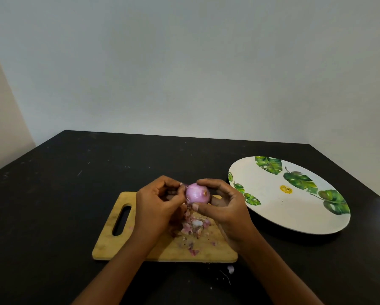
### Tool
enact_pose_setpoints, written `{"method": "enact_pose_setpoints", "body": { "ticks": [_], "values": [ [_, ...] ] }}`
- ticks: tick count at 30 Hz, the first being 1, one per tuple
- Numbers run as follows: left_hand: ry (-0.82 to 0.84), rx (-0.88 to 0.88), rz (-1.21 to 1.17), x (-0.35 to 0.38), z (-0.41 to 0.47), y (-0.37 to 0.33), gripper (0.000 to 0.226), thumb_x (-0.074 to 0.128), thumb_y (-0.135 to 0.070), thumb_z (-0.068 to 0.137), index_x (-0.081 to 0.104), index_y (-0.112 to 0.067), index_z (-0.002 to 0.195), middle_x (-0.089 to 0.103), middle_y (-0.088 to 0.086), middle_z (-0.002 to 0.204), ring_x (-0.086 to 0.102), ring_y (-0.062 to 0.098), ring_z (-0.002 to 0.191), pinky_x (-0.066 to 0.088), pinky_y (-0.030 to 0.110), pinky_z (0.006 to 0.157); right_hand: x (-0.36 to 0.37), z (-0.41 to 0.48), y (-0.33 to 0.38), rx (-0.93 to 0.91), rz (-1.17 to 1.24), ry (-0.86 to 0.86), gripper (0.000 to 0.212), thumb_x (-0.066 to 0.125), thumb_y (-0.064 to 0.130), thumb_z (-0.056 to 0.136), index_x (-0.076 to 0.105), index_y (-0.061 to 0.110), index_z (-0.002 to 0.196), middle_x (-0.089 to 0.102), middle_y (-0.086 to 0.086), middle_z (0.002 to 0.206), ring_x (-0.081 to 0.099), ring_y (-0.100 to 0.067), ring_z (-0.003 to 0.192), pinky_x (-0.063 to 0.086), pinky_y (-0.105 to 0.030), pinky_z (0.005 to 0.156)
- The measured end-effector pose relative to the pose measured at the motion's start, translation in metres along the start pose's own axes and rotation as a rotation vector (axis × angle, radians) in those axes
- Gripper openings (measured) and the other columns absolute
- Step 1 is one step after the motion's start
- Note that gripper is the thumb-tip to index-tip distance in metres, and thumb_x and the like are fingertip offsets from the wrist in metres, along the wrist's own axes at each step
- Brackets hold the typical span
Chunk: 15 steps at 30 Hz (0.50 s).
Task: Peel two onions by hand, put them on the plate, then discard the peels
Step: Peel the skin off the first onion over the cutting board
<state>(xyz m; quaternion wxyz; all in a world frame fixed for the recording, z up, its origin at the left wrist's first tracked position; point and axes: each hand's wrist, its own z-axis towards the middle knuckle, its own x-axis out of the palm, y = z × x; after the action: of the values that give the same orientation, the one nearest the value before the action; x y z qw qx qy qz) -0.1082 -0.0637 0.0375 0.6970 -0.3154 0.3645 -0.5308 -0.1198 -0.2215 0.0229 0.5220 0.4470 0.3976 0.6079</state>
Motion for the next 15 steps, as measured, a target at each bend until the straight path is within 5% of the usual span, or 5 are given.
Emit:
{"method": "enact_pose_setpoints", "body": {
  "ticks": [8, 15],
  "values": [
    [-0.087, -0.084, -0.059, 0.003, 0.002, 0.003, 0.012, 0.070, 0.001, 0.076, 0.067, -0.010, 0.073, 0.067, -0.002, 0.070, 0.065, 0.010, 0.065, 0.054, 0.020, 0.062, 0.007, 0.002, 0.008, 0.180, 0.563, -0.008, 0.043, 0.068, -0.009, 0.063, 0.067, 0.009, 0.102, 0.072, -0.012, 0.102, 0.070, -0.032, 0.096, 0.060, -0.033, 0.071],
    [-0.079, -0.073, -0.040, 0.004, 0.000, 0.000, 0.012, 0.072, -0.001, 0.073, 0.067, -0.012, 0.072, 0.067, -0.003, 0.068, 0.065, 0.008, 0.064, 0.052, 0.016, 0.060, 0.013, 0.004, 0.012, 0.274, 0.632, -0.141, 0.040, 0.081, 0.005, 0.068, 0.064, 0.004, 0.104, 0.070, -0.019, 0.104, 0.072, -0.028, 0.085, 0.059, -0.029, 0.062]
  ]
}}
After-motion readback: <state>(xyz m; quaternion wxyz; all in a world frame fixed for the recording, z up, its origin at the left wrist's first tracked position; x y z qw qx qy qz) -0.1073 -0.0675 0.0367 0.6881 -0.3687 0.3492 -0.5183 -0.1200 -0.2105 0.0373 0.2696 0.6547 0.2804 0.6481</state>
